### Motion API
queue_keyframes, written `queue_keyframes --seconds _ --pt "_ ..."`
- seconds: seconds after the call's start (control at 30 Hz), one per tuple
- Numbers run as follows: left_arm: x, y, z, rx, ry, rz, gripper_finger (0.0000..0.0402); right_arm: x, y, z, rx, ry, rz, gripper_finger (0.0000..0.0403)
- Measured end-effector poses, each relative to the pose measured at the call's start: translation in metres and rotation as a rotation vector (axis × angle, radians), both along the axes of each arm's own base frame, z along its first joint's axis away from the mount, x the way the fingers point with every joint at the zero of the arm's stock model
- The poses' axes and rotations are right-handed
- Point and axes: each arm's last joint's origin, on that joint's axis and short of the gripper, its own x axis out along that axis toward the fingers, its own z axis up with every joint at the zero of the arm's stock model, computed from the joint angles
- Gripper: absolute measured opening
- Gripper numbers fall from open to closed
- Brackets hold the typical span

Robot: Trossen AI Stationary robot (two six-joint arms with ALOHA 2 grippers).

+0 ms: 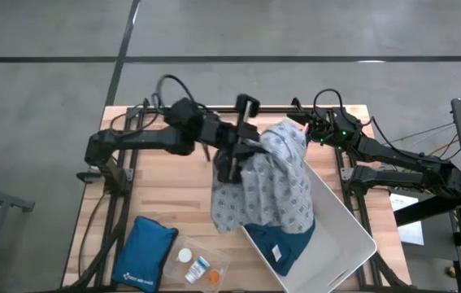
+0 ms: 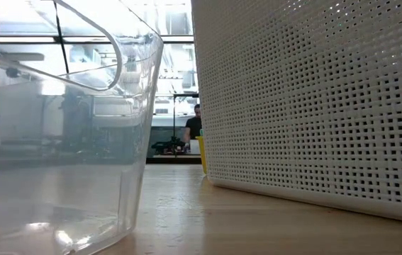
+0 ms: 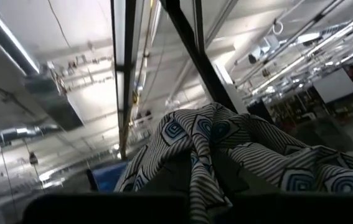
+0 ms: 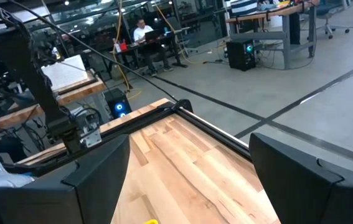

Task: Pick & place medical supplies in basket/bin
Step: Put the gray patient gown into the white bin

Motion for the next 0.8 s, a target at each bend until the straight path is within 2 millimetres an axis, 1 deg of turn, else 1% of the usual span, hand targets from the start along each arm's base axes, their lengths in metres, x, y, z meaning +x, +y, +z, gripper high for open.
queue_keyframes --seconds 0.17,0.3,0.37,0.43,0.5,0.67,0.73,0.8 --pt "0.019 0.001 -0.023 -0.002 0.131 0.005 0.0025 0.000 0.000 0.000 0.000 0.000 0.000 0.0325" --pt "0.034 0.001 -0.043 -0.003 0.203 0.004 0.0025 0.000 0.000 0.000 0.000 0.000 0.000 0.0325" --pt "0.040 0.001 -0.050 -0.003 0.216 0.004 0.0025 0.000 0.000 0.000 0.000 0.000 0.000 0.0325" --pt "0.041 0.001 -0.051 -0.009 0.195 0.001 0.0026 0.000 0.000 0.000 0.000 0.000 0.000 0.0325" --pt "0.039 0.000 -0.045 -0.008 0.142 -0.002 0.0026 0.000 0.000 0.000 0.000 0.000 0.000 0.0325" --pt "0.020 -0.004 -0.003 0.036 -0.087 0.018 0.0026 0.000 0.000 0.000 0.000 0.000 -0.001 0.0325" --pt "0.014 -0.004 0.012 0.038 -0.133 0.018 0.0026 0.000 0.000 0.000 0.000 0.000 -0.001 0.0325" --pt "0.010 -0.005 0.022 0.034 -0.153 0.012 0.0026 0.000 0.000 0.000 0.000 0.000 -0.001 0.0325"
